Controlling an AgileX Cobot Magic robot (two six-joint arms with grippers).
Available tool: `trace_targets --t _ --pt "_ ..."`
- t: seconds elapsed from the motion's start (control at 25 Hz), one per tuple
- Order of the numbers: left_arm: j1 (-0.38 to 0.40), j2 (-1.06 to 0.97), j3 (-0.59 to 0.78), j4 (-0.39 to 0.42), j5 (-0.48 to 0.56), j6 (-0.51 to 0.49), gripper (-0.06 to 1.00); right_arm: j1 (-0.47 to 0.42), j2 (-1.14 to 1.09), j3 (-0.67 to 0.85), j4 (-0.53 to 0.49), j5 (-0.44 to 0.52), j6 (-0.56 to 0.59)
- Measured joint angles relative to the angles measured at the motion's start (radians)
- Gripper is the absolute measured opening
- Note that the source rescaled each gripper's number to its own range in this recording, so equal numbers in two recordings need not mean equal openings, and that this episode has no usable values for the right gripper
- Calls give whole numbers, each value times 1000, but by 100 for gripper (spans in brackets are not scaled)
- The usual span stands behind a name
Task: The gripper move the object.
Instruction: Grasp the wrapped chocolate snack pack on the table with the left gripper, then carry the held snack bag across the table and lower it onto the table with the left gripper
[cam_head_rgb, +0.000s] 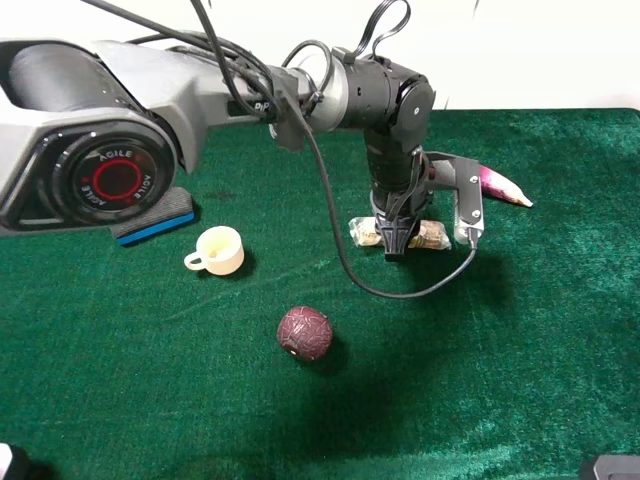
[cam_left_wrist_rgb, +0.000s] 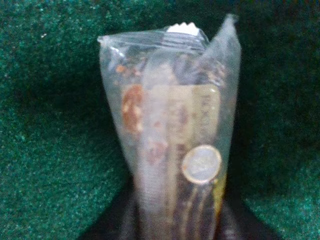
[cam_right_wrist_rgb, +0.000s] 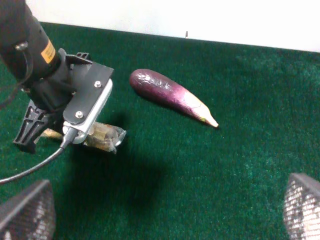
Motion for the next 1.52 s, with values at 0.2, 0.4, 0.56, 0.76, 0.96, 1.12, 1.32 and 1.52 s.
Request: trace_targets --t 0.2,0.4,0.56,0.76,0.96,1.12,1.32,1.52 --pt "1 -1 -2 -1 6 0 1 0 0 0 0 0 0" --pt "2 -1 -2 -1 6 0 1 0 0 0 0 0 0" --pt "9 -11 -2 -2 32 0 1 0 0 0 0 0 0" --pt "33 -66 9 0 121 -1 0 0 0 0 0 0 0" --pt "66 -223 200 12 82 8 0 0 0 0 0 0 0" --pt "90 -353 383 30 71 18 0 0 0 0 0 0 0" --pt "104 -496 523 46 39 21 0 0 0 0 0 0 0" --pt "106 -623 625 92 36 21 0 0 0 0 0 0 0"
